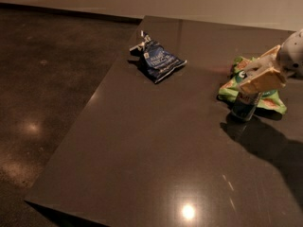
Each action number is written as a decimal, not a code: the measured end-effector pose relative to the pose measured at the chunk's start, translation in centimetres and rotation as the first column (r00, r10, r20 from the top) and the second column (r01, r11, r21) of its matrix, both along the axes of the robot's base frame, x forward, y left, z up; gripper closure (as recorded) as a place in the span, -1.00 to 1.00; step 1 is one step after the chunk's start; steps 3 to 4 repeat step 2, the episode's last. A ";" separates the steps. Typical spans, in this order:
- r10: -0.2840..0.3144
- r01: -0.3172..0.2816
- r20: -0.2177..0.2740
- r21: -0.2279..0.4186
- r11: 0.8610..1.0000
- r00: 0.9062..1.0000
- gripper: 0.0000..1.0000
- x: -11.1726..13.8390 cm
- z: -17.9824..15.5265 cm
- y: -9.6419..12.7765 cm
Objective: Move redbull can near green rice chip bag
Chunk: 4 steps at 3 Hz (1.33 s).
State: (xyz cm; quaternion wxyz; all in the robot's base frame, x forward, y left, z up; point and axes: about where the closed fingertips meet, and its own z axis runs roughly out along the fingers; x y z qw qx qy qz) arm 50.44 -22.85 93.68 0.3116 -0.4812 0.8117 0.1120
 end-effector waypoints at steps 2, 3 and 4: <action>0.017 -0.017 0.010 -0.003 1.000 1.000 -1.00 -0.3 -0.4 0.0; 0.017 -0.017 0.010 -0.003 1.000 1.000 -1.00 -0.3 -0.4 0.0; 0.017 -0.017 0.010 -0.003 1.000 1.000 -1.00 -0.3 -0.4 0.0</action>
Offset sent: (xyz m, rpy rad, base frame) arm -0.0022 0.0001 -0.0036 -0.0021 -0.0084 0.0143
